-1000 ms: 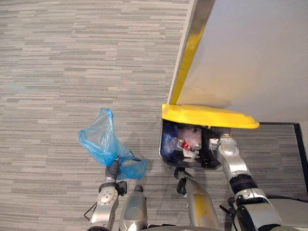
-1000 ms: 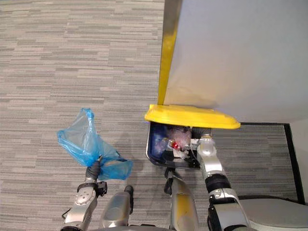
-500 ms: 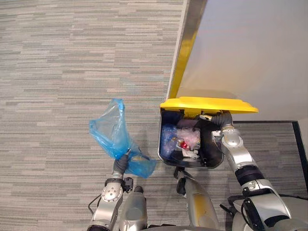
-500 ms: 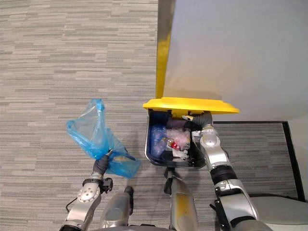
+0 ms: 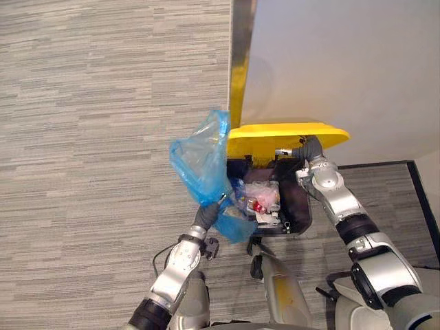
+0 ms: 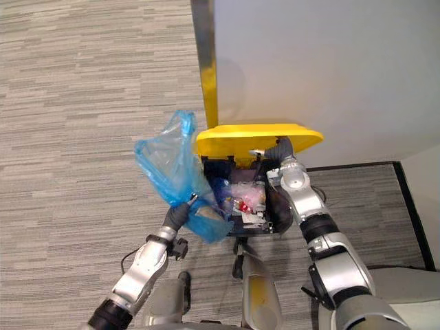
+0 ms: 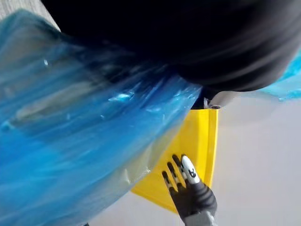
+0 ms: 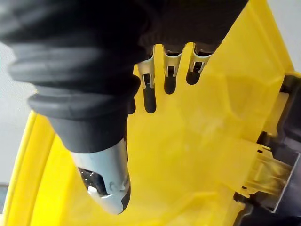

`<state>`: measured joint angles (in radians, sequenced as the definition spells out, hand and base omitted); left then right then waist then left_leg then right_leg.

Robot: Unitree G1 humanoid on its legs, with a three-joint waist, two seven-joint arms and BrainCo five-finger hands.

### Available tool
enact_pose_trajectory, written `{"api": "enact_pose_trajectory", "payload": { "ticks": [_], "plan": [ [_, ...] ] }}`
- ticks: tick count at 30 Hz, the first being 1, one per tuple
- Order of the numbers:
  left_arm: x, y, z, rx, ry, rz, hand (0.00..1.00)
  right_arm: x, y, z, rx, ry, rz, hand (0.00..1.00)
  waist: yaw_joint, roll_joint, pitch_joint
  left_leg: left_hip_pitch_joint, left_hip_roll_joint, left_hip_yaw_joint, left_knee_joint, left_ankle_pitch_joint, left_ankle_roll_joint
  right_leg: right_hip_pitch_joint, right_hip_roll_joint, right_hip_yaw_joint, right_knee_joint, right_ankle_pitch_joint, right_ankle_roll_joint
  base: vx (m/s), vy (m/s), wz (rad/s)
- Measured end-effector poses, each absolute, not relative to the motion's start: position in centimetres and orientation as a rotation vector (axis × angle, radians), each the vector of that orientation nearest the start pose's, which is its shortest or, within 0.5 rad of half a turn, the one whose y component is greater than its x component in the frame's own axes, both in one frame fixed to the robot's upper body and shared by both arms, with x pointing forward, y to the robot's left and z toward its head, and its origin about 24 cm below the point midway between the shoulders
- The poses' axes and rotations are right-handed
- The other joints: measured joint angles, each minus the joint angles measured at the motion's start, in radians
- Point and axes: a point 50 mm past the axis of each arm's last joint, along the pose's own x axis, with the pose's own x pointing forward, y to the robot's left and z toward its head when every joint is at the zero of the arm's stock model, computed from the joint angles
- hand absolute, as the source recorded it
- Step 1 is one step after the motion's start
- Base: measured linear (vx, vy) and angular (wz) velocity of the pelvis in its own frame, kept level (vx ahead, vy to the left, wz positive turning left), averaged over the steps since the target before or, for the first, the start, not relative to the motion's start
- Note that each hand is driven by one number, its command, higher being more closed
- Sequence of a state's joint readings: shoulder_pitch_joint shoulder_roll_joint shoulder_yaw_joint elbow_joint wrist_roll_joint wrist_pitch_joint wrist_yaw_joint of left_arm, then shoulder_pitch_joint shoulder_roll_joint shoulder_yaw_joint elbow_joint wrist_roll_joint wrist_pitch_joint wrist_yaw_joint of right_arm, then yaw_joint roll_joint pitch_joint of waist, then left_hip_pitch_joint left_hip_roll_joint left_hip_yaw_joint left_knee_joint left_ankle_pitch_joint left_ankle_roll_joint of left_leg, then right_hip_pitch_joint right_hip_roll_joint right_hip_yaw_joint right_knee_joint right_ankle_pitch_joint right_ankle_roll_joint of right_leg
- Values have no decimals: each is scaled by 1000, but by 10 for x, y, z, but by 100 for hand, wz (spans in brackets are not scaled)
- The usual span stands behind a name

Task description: Gather rubbish on tea table into small bin, then transfer packed bag to large trash can.

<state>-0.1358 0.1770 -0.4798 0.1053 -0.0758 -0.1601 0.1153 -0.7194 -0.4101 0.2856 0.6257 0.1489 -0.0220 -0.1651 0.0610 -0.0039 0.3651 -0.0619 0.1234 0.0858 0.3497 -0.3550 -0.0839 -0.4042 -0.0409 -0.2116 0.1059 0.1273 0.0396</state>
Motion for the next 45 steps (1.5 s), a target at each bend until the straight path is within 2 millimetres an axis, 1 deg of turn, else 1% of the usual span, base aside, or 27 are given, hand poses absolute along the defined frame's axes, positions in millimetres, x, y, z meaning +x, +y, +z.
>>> {"api": "enact_pose_trajectory", "payload": {
  "ticks": [1,3,4,6,7,8,9,11,13,14,15,16,17,18,21,23,24,25,27,31,33,34,35,37,39,41,45],
  "plan": [
    [254,68,49,112,-135,-389,100,377,-175,124,-402,-98,0,0,-1,0,0,-1,0,0,0,0,0,0,0,0,-2,1,0,-7,-15,-4],
    [262,65,59,132,-175,-395,100,381,-172,129,-414,-103,17,0,-20,-1,0,-15,1,1,9,-1,0,0,1,-3,-19,10,-6,0,0,0],
    [265,64,61,137,-184,-392,100,382,-172,132,-420,-107,17,0,-23,-1,1,-21,1,1,14,-2,-2,-1,1,-3,-26,14,-6,0,0,0],
    [279,63,68,171,-202,-387,100,387,-174,141,-444,-122,12,0,-24,-3,2,-57,8,1,56,-19,-2,-9,7,-5,-48,28,3,0,0,0],
    [283,63,69,181,-204,-383,100,387,-174,143,-446,-126,10,0,-24,-4,2,-69,11,0,70,-24,-2,-14,7,-6,-49,34,-4,0,0,0],
    [290,63,72,198,-209,-369,100,390,-175,148,-450,-132,4,0,-25,-10,6,-91,13,0,94,-33,-1,-25,8,-7,-50,40,-10,0,0,0],
    [294,64,73,205,-209,-364,100,390,-176,150,-453,-136,0,0,-26,-13,7,-104,14,-1,107,-37,0,-31,8,-7,-51,43,-8,0,0,0],
    [307,68,76,240,-200,-342,100,394,-175,166,-461,-176,-6,0,-39,-27,19,-159,17,-4,162,-56,2,-60,8,-7,-56,58,-7,0,0,0],
    [315,72,76,274,-186,-324,100,396,-172,178,-461,-207,-5,0,-47,-37,32,-198,17,-5,201,-70,7,-81,7,-6,-57,66,-10,-17,12,-2],
    [321,73,79,295,-184,-315,100,398,-173,188,-465,-235,-11,0,-49,-42,43,-232,18,-5,233,-80,8,-102,7,-4,-57,72,-6,-44,24,-5],
    [324,73,81,306,-185,-313,100,398,-174,193,-470,-246,-17,0,-49,-43,48,-251,18,-6,250,-85,11,-113,6,-4,-58,75,-3,-64,29,-4],
    [330,72,86,337,-196,-312,100,399,-178,203,-476,-269,-29,0,-49,-43,62,-284,18,-8,279,-94,15,-133,6,-3,-58,82,3,-58,22,-2],
    [336,72,92,364,-208,-309,100,397,-180,212,-482,-300,-34,0,-49,-43,74,-317,19,-10,303,-101,18,-155,5,-3,-59,90,-5,-57,20,-1],
    [339,72,94,378,-213,-306,100,396,-180,216,-484,-316,-31,0,-49,-42,81,-331,19,-12,314,-104,19,-163,5,-4,-59,92,-5,-45,13,0],
    [352,78,98,427,-195,-284,100,394,-175,226,-474,-361,-16,0,-53,-44,97,-399,19,-17,349,-114,22,-213,5,-5,-66,107,0,-23,4,0],
    [363,81,101,472,-172,-266,100,395,-171,240,-473,-400,-12,0,-57,-45,98,-463,18,-18,371,-117,24,-265,5,-5,-67,121,-11,0,0,0],
    [365,82,102,494,-168,-262,100,395,-169,244,-473,-413,-9,0,-59,-44,101,-474,19,-18,376,-117,24,-273,5,-5,-67,123,-10,0,0,0],
    [370,85,104,532,-164,-254,100,394,-164,252,-477,-443,2,0,-64,-45,113,-492,21,-19,387,-118,24,-285,6,-5,-67,126,-12,0,0,0],
    [376,89,105,579,-144,-253,100,391,-155,260,-486,-486,29,0,-78,-44,137,-505,25,-22,391,-118,24,-295,6,-8,-67,128,-11,0,0,0],
    [381,85,111,642,-158,-260,100,385,-140,267,-516,-542,85,0,-82,-43,137,-556,37,-15,407,-129,23,-344,14,-3,-65,131,-16,29,-23,-10],
    [380,76,112,670,-169,-294,100,381,-129,269,-532,-574,126,0,-73,-43,137,-575,54,-3,427,-140,16,-367,28,7,-56,132,-17,37,-30,-22],
    [380,75,112,678,-168,-306,100,379,-126,270,-534,-583,135,0,-74,-43,137,-578,56,-2,431,-141,16,-370,30,9,-55,131,-17,31,-28,-20],
    [379,72,111,693,-172,-321,0,378,-124,271,-536,-593,145,0,-76,-43,137,-582,58,2,434,-141,16,-374,32,10,-55,131,-18,26,-25,-8],
    [378,66,111,698,-176,-342,0,376,-121,273,-537,-606,155,0,-75,-43,137,-586,67,6,439,-145,15,-377,38,11,-55,130,-30,21,-29,-6],
    [378,62,112,694,-181,-356,0,375,-119,274,-536,-616,162,0,-74,-43,137,-590,69,6,441,-147,13,-382,40,11,-52,130,-31,8,-31,-2],
    [377,57,113,685,-186,-364,0,374,-117,275,-534,-626,170,0,-74,-42,137,-594,71,10,442,-148,13,-389,41,12,-50,127,-43,6,-32,-2],
    [377,51,117,674,-201,-371,0,370,-109,277,-530,-647,191,0,-73,-41,136,-595,79,14,453,-150,11,-389,47,14,-47,128,-44,2,-32,-3]
  ]
}}
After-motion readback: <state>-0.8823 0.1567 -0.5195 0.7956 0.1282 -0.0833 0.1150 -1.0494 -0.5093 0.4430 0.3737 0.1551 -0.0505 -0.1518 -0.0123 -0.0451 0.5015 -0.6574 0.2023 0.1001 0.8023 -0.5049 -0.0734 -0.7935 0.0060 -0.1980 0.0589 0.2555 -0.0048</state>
